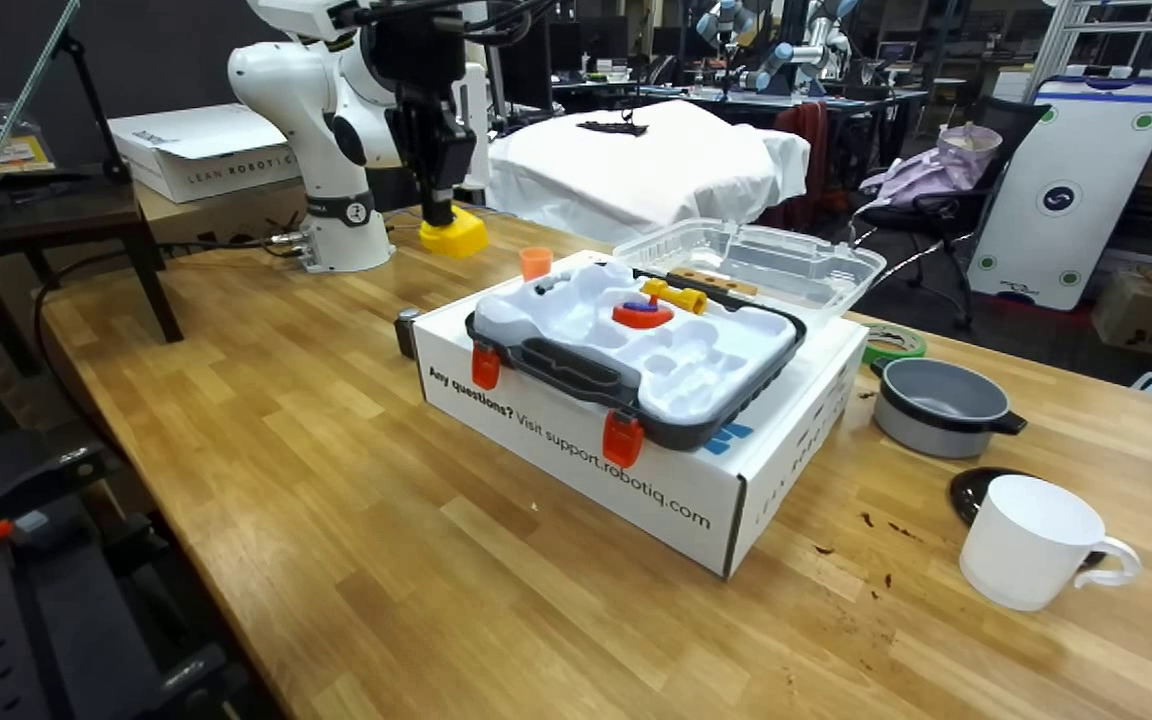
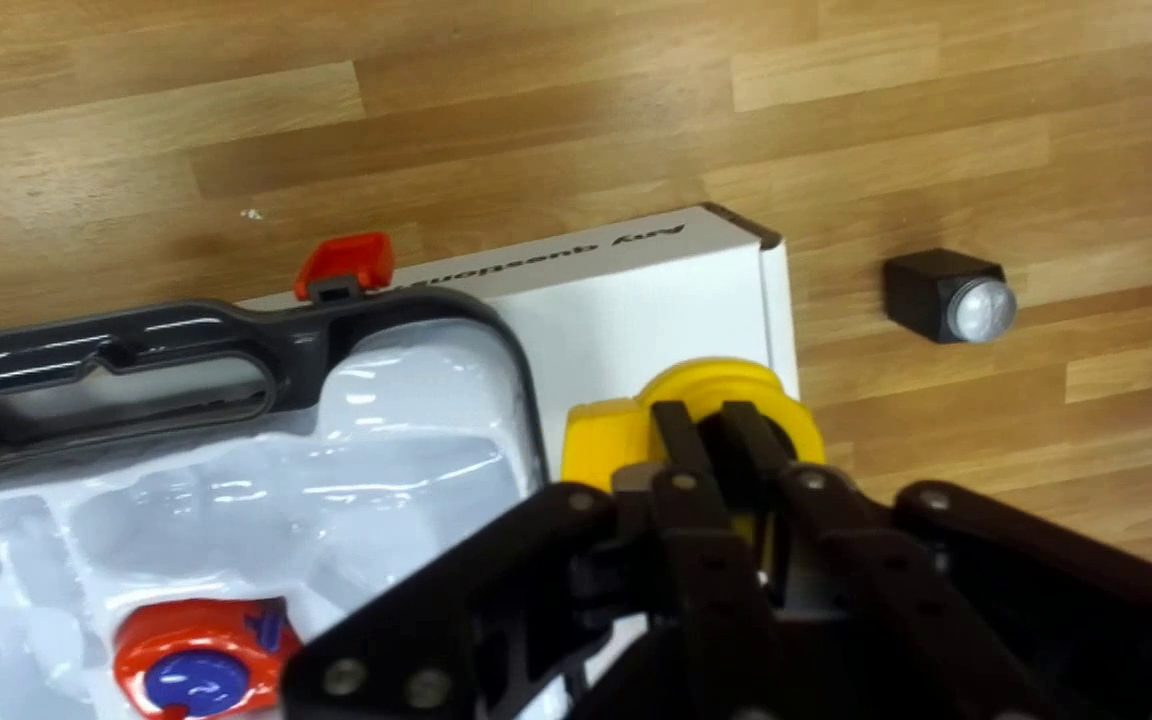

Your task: Take a yellow toy from the toy box and put it on the table

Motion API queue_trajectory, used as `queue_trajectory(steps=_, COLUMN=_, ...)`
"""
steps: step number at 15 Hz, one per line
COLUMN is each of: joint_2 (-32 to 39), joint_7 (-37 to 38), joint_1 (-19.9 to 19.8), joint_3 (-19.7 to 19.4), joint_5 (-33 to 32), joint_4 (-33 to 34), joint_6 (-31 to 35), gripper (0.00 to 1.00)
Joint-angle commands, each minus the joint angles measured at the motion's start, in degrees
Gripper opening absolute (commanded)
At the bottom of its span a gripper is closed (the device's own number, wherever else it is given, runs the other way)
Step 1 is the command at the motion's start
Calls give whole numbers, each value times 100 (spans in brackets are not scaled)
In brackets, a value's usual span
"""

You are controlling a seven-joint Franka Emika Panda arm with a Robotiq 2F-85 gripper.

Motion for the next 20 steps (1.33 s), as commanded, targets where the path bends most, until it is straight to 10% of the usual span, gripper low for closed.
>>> queue_trajectory(steps=1, joint_2=95, joint_7=-179, joint_1=79, joint_3=109, joint_5=-128, joint_4=60, joint_6=-117, gripper=3)
queue_trajectory(steps=20, joint_2=431, joint_7=-664, joint_1=244, joint_3=396, joint_5=-273, joint_4=-416, joint_6=-375, gripper=3)
